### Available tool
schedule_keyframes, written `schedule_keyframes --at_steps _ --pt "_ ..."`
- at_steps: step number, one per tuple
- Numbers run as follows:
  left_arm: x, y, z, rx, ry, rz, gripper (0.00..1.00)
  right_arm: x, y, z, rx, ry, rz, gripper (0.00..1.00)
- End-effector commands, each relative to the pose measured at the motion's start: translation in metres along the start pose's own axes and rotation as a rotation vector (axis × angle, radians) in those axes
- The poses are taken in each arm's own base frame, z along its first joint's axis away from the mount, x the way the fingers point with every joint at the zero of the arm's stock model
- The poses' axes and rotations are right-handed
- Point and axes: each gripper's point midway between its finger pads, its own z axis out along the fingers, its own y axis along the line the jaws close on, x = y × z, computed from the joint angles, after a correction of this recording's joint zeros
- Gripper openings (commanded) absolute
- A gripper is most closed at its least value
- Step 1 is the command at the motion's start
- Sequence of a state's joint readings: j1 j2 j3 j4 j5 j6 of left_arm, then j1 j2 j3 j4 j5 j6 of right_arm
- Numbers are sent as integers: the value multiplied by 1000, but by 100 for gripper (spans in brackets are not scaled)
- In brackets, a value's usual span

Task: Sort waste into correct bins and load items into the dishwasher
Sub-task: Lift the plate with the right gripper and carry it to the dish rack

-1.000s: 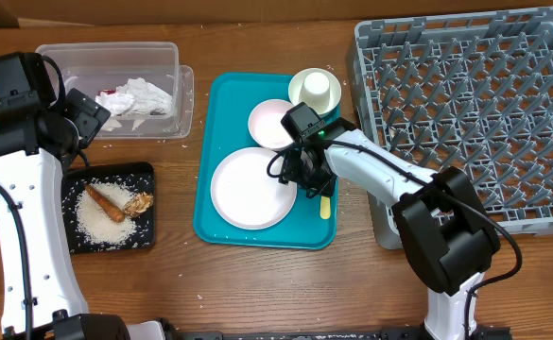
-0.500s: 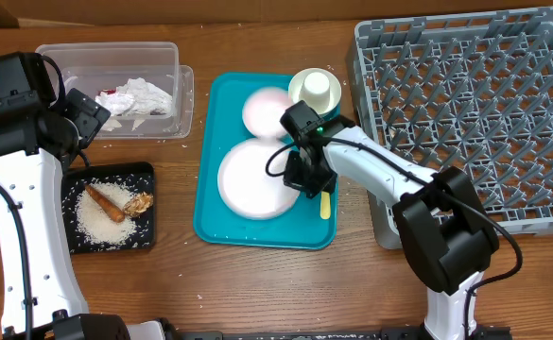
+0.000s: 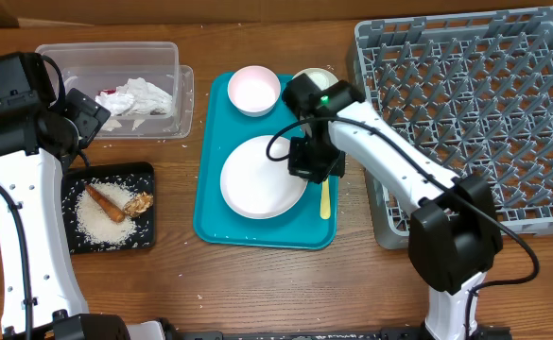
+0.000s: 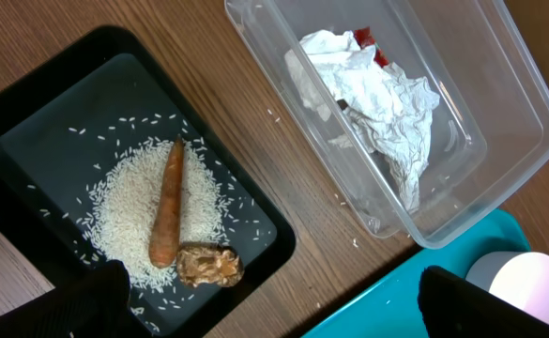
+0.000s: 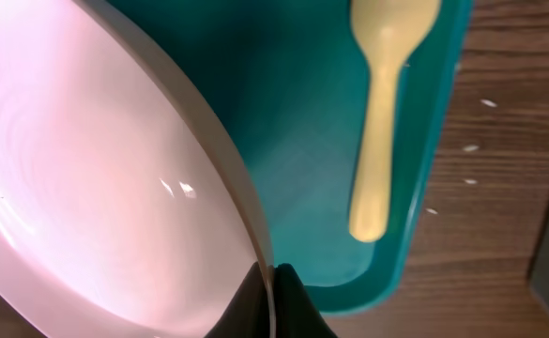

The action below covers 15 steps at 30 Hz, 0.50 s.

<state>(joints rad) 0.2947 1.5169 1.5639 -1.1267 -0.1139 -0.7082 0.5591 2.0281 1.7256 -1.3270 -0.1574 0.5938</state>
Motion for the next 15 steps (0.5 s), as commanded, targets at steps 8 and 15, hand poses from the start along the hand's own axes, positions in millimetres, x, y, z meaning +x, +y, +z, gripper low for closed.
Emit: schedule_keyframes --at_steps 8,15 --pt "-2 1 1 -13 -10 -18 100 -71 -74 -171 4 -557 70 4" --pt "-2 2 1 -13 -10 -18 100 -127 -176 -250 343 -951 267 4"
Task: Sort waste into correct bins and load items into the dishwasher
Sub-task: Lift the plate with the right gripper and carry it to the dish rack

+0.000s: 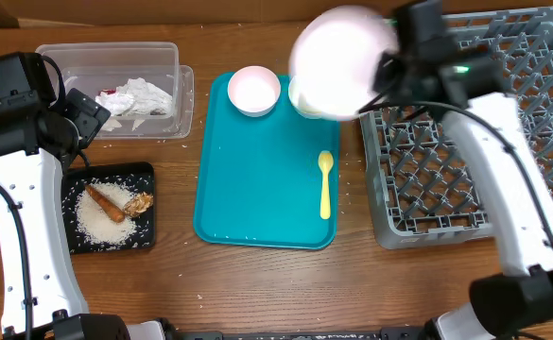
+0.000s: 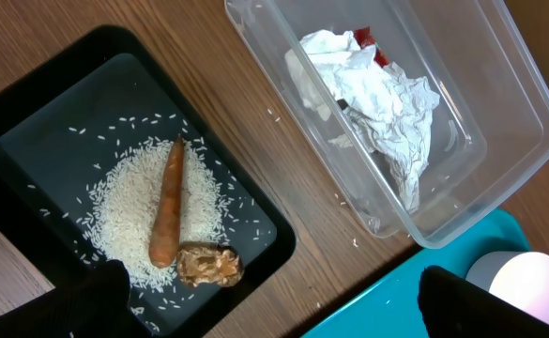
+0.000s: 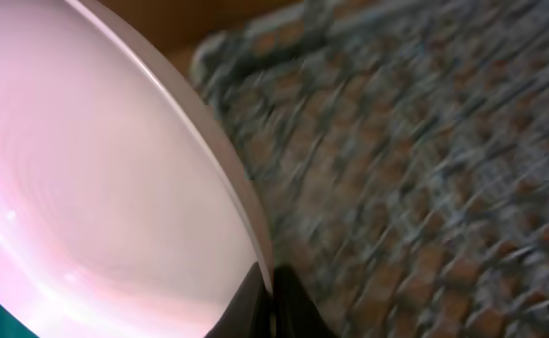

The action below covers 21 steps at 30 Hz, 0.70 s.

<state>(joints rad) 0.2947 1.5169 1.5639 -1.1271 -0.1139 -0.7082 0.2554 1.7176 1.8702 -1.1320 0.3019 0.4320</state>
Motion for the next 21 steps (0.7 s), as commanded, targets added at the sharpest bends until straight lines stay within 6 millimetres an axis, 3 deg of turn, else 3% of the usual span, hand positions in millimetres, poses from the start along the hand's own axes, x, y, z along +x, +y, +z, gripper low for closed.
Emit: schedule_keyframes --at_steps 1,9,15,21 --pt "-2 1 1 -13 -11 -18 100 -42 -59 1 286 -185 15 4" --pt "-2 1 1 -12 -10 -17 100 -71 -123 41 555 -273 83 4" --pt "-2 1 1 -13 -11 -18 100 -79 -131 77 596 -250 -38 4" --pt "-2 1 1 -13 -11 -17 100 -77 -131 94 610 -237 -64 4"
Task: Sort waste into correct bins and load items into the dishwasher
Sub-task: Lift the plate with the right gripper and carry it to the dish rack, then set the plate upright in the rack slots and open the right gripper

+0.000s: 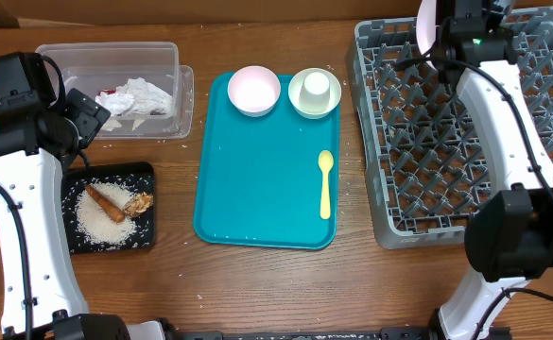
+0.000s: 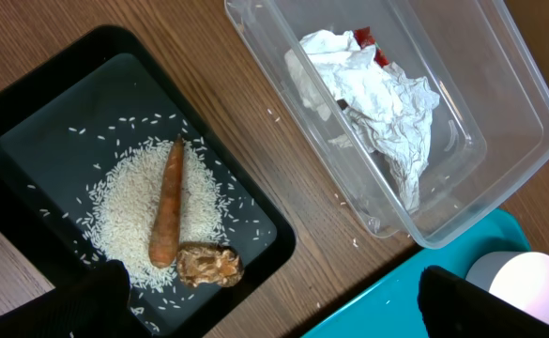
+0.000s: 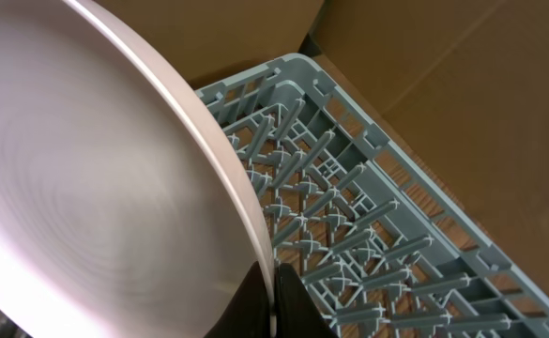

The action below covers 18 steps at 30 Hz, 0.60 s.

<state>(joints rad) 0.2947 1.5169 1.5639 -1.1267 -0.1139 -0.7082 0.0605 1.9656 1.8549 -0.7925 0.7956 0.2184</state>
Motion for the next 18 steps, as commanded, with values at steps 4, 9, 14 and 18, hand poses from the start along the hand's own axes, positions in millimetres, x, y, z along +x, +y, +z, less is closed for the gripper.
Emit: schedule_keyframes --at_steps 4,9,14,18 --pt "-2 2 1 -13 -10 -18 100 0 -2 6 37 -12 -34 4" --pt "-2 1 1 -13 -10 -18 100 10 4 17 49 10 -57 4" --pt "-2 1 1 -13 -10 -18 100 17 9 23 52 26 -76 4" --pt "-2 1 1 -13 -10 -17 100 18 10 24 52 27 -79 4"
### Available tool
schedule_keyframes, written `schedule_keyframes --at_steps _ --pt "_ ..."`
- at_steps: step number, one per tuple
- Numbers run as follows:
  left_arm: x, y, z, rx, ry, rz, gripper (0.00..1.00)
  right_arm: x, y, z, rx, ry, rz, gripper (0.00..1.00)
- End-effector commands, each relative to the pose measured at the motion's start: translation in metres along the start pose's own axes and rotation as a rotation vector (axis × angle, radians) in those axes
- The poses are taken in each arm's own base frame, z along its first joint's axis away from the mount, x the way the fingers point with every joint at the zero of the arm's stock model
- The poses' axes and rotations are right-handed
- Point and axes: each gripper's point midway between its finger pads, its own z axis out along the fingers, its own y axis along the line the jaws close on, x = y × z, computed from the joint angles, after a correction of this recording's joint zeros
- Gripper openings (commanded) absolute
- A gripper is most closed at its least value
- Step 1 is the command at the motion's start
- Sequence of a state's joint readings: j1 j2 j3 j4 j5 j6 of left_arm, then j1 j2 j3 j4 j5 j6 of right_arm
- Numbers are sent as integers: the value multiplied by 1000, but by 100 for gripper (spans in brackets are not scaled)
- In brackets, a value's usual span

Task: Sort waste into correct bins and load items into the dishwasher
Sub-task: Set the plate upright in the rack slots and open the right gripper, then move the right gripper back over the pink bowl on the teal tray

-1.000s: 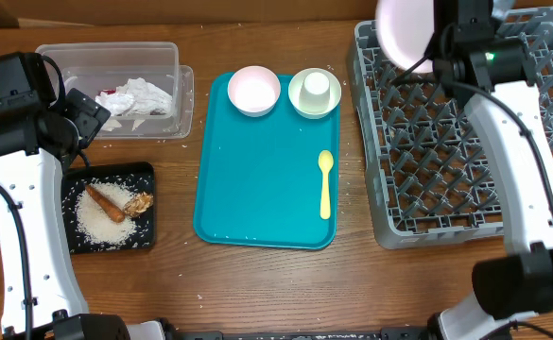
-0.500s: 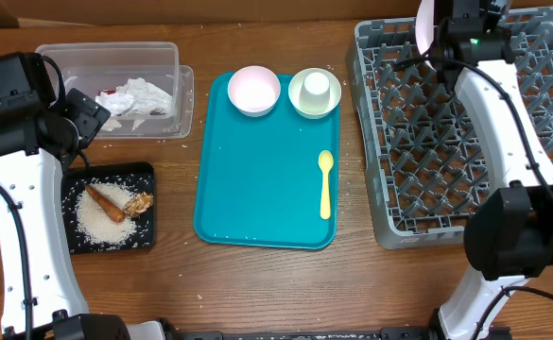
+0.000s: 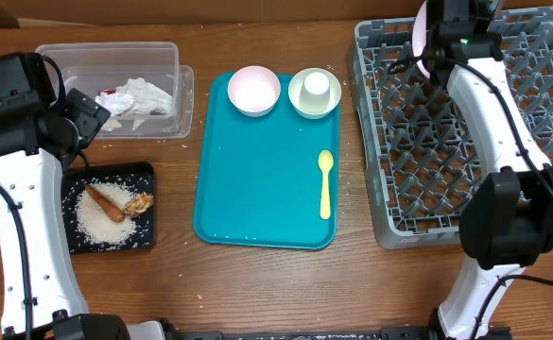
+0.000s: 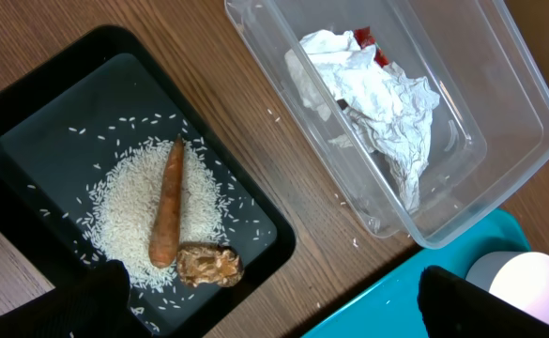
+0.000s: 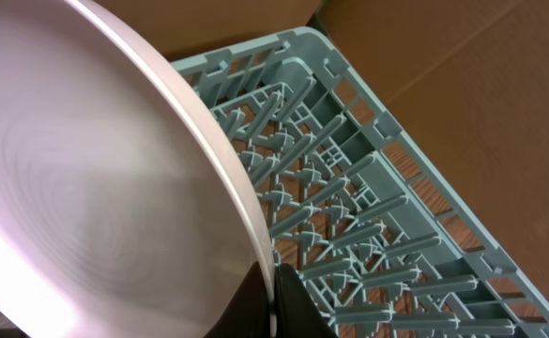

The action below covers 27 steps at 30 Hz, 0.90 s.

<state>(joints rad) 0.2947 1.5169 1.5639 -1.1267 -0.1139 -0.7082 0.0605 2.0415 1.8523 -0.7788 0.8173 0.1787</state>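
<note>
My right gripper (image 5: 272,291) is shut on the rim of a pale pink plate (image 5: 96,178), held on edge over the back left part of the grey dishwasher rack (image 3: 503,123); from overhead the plate (image 3: 419,33) shows edge-on. A pink bowl (image 3: 254,89), a pale green bowl with a cup in it (image 3: 314,92) and a yellow spoon (image 3: 325,184) lie on the teal tray (image 3: 257,179). My left gripper (image 4: 265,305) hangs open above the black tray (image 4: 30,141) of rice, a carrot (image 4: 167,216) and a brown scrap (image 4: 210,266).
A clear plastic bin (image 3: 115,90) with crumpled white tissue (image 4: 377,103) and something red stands at the back left. Cardboard walls (image 5: 462,75) rise just behind the rack. Rice grains lie scattered on the wood near the black tray.
My right gripper with the plate has shifted slightly and sits a little lower over the rack's back left corner. The left arm is unchanged.
At first my right gripper was shut on the plate's rim on the teal tray. Then the plate was in the air beside the rack's left edge. After that it stood on edge over the rack's back left, where it is still held.
</note>
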Motion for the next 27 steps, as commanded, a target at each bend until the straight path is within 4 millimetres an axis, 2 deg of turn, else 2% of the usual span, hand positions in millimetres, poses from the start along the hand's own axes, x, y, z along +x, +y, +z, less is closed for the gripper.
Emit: schedule_keyframes --at_steps 1,6,10,11,12,13,14,15,18,20,21,23,25,26,27 --pt "-2 1 1 -13 -10 -18 100 -3 -5 0 19 -11 7 4" --pt "-2 1 1 -13 -10 -18 100 3 -4 -2 20 8 -18 4" --pt "-2 2 1 -13 -10 -18 100 10 5 -14 5 24 -69 27" --pt "-2 1 1 -13 -10 -18 100 11 8 -19 -1 24 -79 36" --pt "-2 1 1 -13 -10 -18 100 10 11 -25 -10 20 -86 54" --pt "-2 1 1 -13 -10 -17 100 9 14 -31 -18 15 -93 65" --pt "-2 1 1 -13 -10 -18 100 7 16 -38 -28 8 -94 69" --pt "-2 2 1 -13 -10 -17 100 3 21 -54 -59 -2 -79 73" --pt "-2 1 1 -13 -10 -18 100 -5 33 -86 -161 -14 -57 87" --pt "-2 2 1 -13 -10 -18 100 -7 52 -114 -300 -12 -58 100" --pt "-2 2 1 -13 -10 -18 100 -8 65 -131 -390 -7 -59 100" --pt "-2 2 1 -13 -10 -18 100 -2 105 -184 -683 20 -75 100" --pt "-2 1 1 -13 -10 -18 100 5 133 -222 -895 45 -94 100" --pt "-2 2 1 -13 -10 -17 100 11 157 -254 -1070 61 -112 100" --pt "-2 2 1 -13 -10 -18 100 15 169 -269 -1156 70 -125 100"
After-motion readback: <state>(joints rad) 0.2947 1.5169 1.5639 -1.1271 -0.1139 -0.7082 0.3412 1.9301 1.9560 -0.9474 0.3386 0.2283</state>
